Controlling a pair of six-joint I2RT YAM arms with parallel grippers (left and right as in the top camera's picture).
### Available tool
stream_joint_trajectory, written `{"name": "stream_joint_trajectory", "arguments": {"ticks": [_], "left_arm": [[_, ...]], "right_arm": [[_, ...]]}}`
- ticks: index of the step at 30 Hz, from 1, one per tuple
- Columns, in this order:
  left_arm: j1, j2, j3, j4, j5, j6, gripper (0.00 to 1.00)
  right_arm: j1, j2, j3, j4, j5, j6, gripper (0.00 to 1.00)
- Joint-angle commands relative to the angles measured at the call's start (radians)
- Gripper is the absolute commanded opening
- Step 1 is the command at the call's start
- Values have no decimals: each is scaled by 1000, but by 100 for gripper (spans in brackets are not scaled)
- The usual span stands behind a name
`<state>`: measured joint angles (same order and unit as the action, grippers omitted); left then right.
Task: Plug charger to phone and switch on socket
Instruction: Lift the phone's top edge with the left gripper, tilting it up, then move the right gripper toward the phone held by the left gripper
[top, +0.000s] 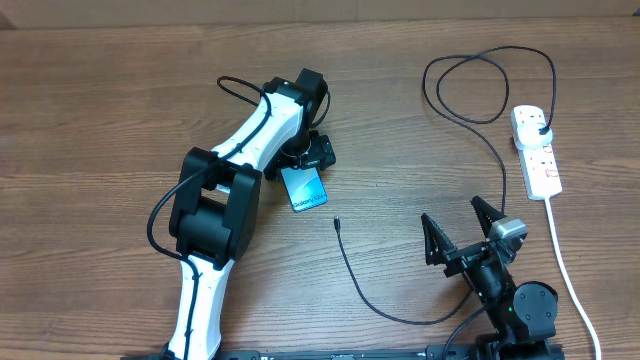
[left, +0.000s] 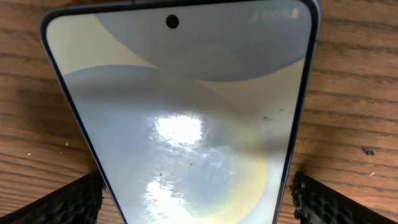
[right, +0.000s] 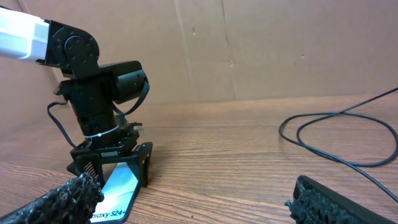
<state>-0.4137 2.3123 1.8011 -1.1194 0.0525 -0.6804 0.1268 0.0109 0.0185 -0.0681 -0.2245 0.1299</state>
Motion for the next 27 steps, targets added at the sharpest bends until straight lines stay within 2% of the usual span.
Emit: {"name": "stream_joint_trajectory", "arguments": {"ticks": [1, 15, 20, 27], "left_arm": [[-26, 121, -69, 35, 45, -15, 100], [-26, 121, -69, 34, 45, -9, 100], [-26, 121, -69, 34, 45, 7, 100], [-26, 121, -69, 35, 46, 7, 100]], "right_arm": [[1, -8, -11, 5, 5, -4, 100], [1, -8, -11, 24, 5, -4, 100], [1, -8, -9, 35, -121, 0, 100], [1, -7, 114, -56, -75, 53, 100]]}}
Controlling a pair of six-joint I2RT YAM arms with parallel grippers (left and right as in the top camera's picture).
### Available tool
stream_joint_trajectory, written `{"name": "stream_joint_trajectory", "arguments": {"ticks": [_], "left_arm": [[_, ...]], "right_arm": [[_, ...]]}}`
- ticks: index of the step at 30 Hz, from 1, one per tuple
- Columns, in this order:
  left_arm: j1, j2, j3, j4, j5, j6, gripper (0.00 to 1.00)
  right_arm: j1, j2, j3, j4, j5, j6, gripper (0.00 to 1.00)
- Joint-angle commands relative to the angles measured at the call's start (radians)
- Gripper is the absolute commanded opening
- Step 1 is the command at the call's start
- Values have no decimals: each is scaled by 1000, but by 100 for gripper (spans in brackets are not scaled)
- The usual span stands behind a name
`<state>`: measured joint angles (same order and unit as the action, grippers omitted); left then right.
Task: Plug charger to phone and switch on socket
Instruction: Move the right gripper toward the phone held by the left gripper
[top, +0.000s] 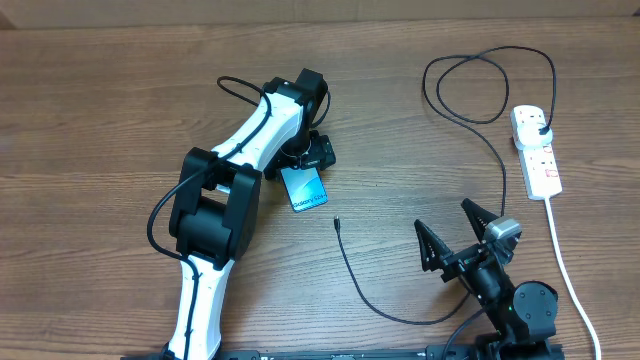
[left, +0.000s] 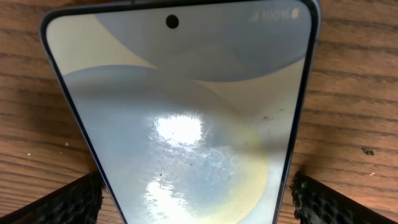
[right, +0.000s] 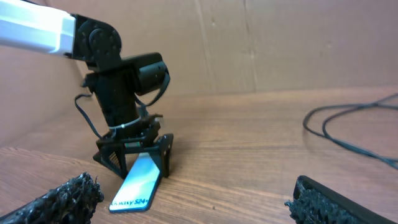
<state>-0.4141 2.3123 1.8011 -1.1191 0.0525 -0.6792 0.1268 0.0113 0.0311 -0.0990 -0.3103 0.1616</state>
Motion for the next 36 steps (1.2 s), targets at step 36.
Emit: {"name": "stream_joint_trajectory", "arguments": {"ticks": [36], "left_arm": [[-25, 121, -69, 91, 117, 136, 77]], "right_arm": [[32, 1226, 1166, -884, -335, 21, 94]]}}
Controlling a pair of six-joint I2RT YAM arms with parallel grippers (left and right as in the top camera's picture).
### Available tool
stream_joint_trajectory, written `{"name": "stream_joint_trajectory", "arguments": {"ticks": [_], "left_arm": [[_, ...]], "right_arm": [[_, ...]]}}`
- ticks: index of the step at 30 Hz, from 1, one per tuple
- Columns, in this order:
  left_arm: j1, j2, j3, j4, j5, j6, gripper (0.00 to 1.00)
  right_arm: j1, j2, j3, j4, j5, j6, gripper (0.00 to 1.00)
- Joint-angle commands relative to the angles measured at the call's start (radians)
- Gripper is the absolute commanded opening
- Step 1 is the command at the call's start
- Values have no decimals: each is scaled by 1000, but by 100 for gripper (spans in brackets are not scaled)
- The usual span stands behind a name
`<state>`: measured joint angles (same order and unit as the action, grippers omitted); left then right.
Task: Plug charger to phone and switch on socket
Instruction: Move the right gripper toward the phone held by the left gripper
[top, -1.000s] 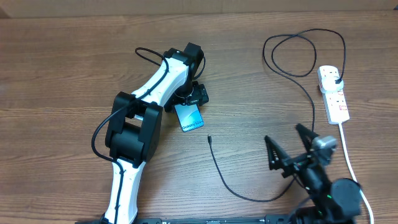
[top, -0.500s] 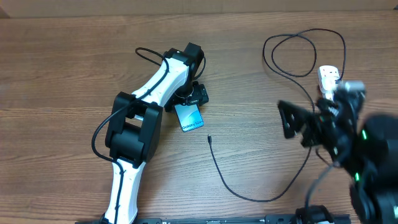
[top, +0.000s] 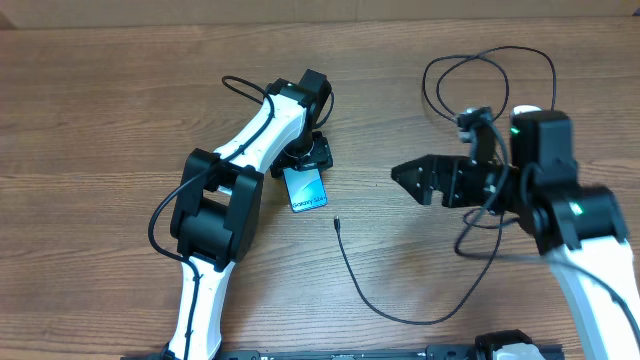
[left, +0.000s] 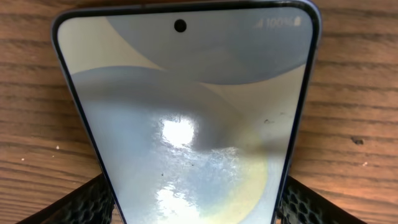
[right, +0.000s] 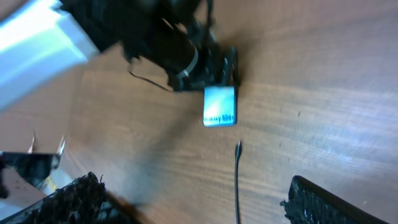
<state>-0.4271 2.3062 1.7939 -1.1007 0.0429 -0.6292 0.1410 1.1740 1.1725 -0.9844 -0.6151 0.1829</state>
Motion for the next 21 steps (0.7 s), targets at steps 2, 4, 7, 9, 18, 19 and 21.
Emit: {"name": "stream_joint_trajectory", "arguments": {"ticks": [2, 4, 7, 9, 18, 19, 21], "left_arm": [[-12, 127, -62, 80, 142, 110, 75], [-12, 127, -62, 79, 142, 111, 75], [-12, 127, -62, 77, 142, 116, 75], [-12, 127, -62, 77, 151, 132, 75], [-12, 127, -62, 81, 174, 170, 79], [-12, 127, -62, 81, 174, 170, 78], [-12, 127, -62, 81, 176, 170, 76]], "right_arm": [[28, 127, 24, 3, -30, -1, 94], [40, 181, 24, 7, -30, -1, 94], [63, 276, 24, 21, -29, -1, 94], [84, 336, 24, 29, -26, -1, 94], [199, 503, 24, 146, -11, 0, 98], [209, 510, 24, 166, -10, 3, 100], [217, 523, 24, 194, -2, 11, 100]]}}
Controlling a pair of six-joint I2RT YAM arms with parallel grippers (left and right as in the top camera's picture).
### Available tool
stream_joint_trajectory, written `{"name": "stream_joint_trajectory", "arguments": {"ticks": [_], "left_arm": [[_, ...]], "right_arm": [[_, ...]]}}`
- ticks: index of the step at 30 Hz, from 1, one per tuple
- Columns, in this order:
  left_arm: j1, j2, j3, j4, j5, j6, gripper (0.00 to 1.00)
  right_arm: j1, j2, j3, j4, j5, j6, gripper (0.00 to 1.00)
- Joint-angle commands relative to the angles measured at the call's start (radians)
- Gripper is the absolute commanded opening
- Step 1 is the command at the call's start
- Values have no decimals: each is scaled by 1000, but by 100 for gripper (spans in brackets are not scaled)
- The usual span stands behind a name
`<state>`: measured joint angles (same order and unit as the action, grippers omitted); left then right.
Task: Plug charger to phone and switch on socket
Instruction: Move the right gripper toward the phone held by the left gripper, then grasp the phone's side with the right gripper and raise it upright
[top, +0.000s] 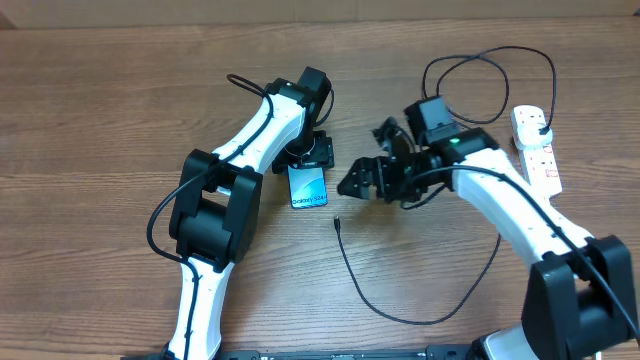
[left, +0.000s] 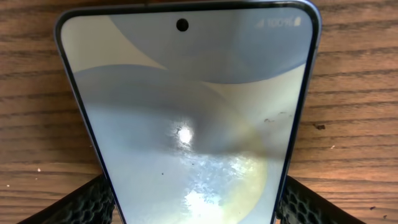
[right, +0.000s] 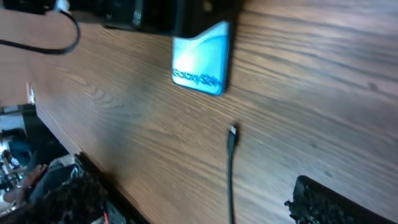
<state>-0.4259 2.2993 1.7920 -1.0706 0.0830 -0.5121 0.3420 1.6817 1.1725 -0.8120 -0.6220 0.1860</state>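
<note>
The phone (top: 308, 188) lies face up on the wooden table (top: 100, 120), its screen lit. My left gripper (top: 308, 168) is shut on the phone's upper part. In the left wrist view both pads (left: 87, 202) press against the edges of the phone (left: 186, 112). The black charger cable ends in a small plug (top: 337, 222) just below and right of the phone. My right gripper (top: 370, 165) hangs open to the right of the phone, above the table. In the right wrist view the plug (right: 232, 132) lies ahead between the fingers (right: 336, 199), below the phone (right: 200, 59).
A white power strip (top: 536, 150) lies at the far right, with the charger's adapter plugged into its top socket. From there the black cable (top: 480, 115) loops across the back right and runs down to the front middle of the table.
My right arm has moved left and lower, from the right middle of the table to just right of the phone; its gripper stays open. The left gripper stays shut on the phone.
At first my right arm sat folded at the front edge with its gripper open, and the left pads stood apart from the phone's edges. Then the left gripper was shut on the phone and the right arm stood over the table. Now the right gripper hangs near the plug.
</note>
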Motion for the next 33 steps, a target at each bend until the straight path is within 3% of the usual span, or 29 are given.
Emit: {"name": "stream_joint_trajectory", "arguments": {"ticks": [1, 7, 13, 15, 18, 24, 29, 33], "left_arm": [[-13, 134, -60, 51, 136, 53, 75], [-13, 134, -60, 51, 136, 52, 79], [-13, 134, -60, 52, 135, 51, 88], [-13, 134, -60, 54, 135, 52, 86], [-13, 134, -60, 54, 135, 52, 68], [-9, 134, -60, 55, 201, 132, 56], [8, 134, -60, 41, 341, 256, 52], [29, 134, -60, 4, 412, 286, 52]], "right_arm": [[16, 25, 24, 34, 20, 21, 100], [17, 59, 24, 78, 117, 103, 100], [17, 100, 24, 120, 117, 102, 100], [17, 111, 24, 119, 117, 101, 100], [17, 115, 23, 119, 117, 101, 100], [17, 115, 22, 121, 83, 99, 100], [18, 116, -8, 170, 24, 99, 100], [18, 116, -76, 271, 13, 145, 100]]}}
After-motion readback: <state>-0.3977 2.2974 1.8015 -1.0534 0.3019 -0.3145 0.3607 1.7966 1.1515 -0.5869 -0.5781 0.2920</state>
